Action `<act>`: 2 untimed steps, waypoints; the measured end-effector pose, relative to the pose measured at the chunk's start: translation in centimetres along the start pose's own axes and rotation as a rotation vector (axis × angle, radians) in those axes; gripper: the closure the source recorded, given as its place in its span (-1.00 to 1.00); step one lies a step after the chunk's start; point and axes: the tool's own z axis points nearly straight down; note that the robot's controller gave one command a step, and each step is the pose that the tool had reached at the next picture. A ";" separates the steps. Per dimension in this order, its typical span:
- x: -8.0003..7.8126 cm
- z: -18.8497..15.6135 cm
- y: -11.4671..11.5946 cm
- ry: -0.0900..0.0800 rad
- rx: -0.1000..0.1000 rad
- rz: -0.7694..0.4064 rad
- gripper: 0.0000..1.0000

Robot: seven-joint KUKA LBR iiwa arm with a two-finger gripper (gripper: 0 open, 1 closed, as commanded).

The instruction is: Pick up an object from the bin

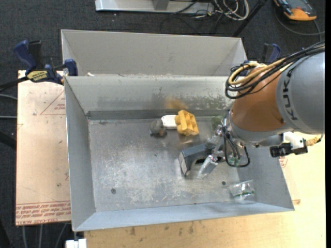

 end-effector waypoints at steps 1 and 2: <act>0.7 2.6 0.5 0.003 0.002 0.087 1.00; 0.7 2.6 0.5 0.003 0.002 0.087 1.00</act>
Offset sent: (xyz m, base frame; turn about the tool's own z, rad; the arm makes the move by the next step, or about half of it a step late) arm 0.0000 0.0000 0.0000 0.0000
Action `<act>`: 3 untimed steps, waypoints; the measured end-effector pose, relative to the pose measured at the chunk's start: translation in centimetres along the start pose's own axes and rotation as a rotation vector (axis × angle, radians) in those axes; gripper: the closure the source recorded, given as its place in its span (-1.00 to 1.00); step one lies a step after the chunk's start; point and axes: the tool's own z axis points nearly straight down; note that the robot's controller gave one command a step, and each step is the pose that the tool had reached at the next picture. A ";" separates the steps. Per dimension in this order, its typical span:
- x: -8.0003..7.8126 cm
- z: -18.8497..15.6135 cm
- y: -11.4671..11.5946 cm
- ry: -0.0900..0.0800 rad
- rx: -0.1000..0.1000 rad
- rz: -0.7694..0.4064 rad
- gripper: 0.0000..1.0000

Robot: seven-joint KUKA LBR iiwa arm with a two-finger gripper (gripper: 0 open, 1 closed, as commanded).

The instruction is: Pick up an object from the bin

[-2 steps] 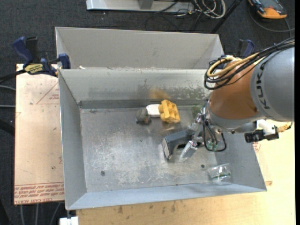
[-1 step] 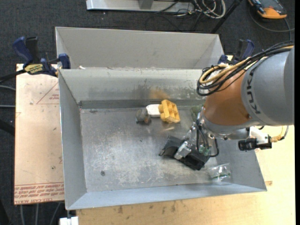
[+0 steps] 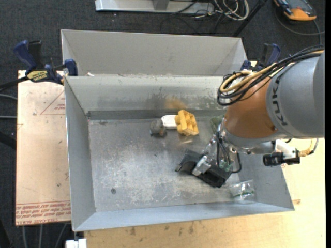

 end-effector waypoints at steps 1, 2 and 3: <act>0.3 -3.2 -0.6 0.003 0.001 0.017 1.00; 1.0 -8.8 1.1 0.002 0.002 -0.036 1.00; 1.1 -6.2 0.7 -0.010 -0.006 -0.021 1.00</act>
Offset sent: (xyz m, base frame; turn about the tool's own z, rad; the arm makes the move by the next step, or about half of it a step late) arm -0.0007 0.0188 0.0988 -0.0428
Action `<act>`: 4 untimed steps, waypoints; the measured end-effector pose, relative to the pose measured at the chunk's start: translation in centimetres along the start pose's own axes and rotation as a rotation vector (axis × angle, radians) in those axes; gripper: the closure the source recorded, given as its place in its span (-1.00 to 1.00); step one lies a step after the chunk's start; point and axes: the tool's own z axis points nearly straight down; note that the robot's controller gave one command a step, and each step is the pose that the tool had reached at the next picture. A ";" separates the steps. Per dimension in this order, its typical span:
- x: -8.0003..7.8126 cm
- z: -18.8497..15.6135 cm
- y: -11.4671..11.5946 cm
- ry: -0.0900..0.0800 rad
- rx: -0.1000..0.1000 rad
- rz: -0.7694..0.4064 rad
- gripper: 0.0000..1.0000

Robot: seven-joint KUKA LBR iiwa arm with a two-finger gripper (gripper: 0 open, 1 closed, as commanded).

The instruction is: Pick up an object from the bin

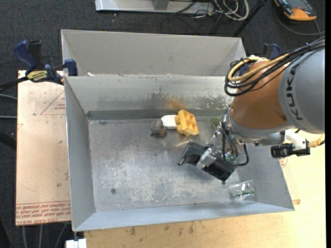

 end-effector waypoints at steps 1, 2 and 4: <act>1.0 0.0 -1.6 0.027 0.013 -0.039 1.00; -0.3 0.4 0.1 -0.006 -0.001 -0.191 1.00; -2.1 -9.8 0.5 0.013 0.004 -0.380 1.00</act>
Offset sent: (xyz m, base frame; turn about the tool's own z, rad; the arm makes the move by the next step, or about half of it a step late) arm 0.0218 0.0198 -0.0977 -0.4311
